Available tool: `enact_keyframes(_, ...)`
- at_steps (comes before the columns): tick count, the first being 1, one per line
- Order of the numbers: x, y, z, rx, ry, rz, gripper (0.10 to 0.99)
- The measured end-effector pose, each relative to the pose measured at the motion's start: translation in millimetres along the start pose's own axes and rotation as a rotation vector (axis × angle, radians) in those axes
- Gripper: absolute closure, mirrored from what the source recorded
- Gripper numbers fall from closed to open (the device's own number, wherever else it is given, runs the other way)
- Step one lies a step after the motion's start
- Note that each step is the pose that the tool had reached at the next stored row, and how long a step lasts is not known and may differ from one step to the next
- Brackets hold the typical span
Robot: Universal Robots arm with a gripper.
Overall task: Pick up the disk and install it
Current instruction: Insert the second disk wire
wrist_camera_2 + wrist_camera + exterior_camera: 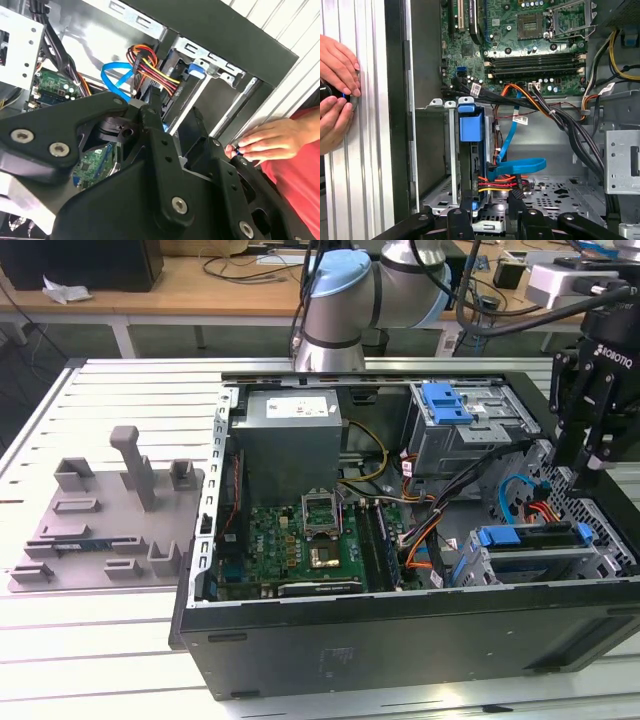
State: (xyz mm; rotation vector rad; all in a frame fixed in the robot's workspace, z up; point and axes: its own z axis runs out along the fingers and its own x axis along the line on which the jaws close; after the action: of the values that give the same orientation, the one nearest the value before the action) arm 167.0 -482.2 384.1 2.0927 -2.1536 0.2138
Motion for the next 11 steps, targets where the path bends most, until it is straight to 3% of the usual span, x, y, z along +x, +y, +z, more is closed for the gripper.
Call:
enact_keyframes(6,-1.0,0.1,2.2,-0.074,0.0028,-0.014,0.667)
enact_keyframes(8,-2.1,0.1,7.5,-0.075,0.0032,-0.015,0.667)
enact_keyframes(11,-2.6,0.1,9.0,-0.075,0.005,-0.015,0.667)
